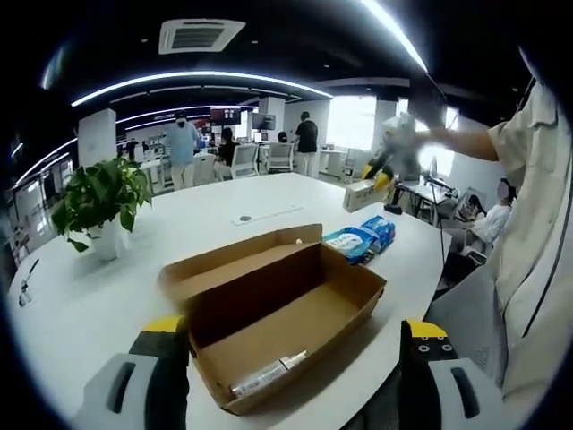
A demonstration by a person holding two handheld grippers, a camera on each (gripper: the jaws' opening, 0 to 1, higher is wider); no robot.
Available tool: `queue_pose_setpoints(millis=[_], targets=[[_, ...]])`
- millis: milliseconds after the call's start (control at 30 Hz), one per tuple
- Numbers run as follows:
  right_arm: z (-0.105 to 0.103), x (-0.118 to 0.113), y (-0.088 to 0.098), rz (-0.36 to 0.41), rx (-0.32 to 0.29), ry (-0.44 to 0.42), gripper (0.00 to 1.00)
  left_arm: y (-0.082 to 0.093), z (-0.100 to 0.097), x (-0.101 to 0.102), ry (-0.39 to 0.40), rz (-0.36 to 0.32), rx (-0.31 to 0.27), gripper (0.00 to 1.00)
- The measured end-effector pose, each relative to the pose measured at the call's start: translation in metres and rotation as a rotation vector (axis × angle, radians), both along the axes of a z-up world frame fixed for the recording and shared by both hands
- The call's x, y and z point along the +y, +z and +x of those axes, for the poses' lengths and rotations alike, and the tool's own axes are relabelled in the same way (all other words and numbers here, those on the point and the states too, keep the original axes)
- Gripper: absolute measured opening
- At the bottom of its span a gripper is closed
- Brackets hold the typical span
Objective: Operate the shoe box by opening the lid, removing the specified soft item, and placing it in the target area until the item is outside and the box remains undamaged.
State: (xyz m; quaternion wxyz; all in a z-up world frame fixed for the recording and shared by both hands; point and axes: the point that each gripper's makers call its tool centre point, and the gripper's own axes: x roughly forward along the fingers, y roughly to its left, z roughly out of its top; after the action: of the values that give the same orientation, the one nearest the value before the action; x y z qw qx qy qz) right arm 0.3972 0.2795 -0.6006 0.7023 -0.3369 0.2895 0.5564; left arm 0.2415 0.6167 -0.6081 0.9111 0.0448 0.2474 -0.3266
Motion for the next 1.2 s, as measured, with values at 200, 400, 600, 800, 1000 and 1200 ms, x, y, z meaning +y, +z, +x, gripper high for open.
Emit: queue_pose_setpoints(millis=[200, 400, 600, 800, 1000, 1200], targets=[[0.011, -0.021, -0.009, -0.032, -0.006, -0.014, 0.16, -0.001, 0.000, 0.000, 0.017, 0.001, -0.008, 1.00], [0.019, -0.040, -0.021, -0.074, -0.007, -0.016, 0.16, -0.005, 0.000, 0.000, 0.024, 0.010, 0.006, 1.00], [0.024, -0.049, -0.032, -0.103, -0.002, -0.016, 0.16, -0.008, -0.002, 0.000, 0.030, 0.011, 0.019, 1.00], [0.031, -0.057, -0.048, -0.137, 0.007, -0.010, 0.16, -0.011, 0.000, 0.003, 0.045, 0.018, 0.029, 1.00], [0.037, -0.065, -0.065, -0.176, 0.021, 0.006, 0.16, -0.013, 0.002, 0.004, 0.053, 0.027, 0.036, 1.00], [0.045, -0.074, -0.081, -0.200, 0.035, 0.008, 0.16, -0.016, 0.004, 0.005, 0.059, 0.034, 0.050, 1.00]])
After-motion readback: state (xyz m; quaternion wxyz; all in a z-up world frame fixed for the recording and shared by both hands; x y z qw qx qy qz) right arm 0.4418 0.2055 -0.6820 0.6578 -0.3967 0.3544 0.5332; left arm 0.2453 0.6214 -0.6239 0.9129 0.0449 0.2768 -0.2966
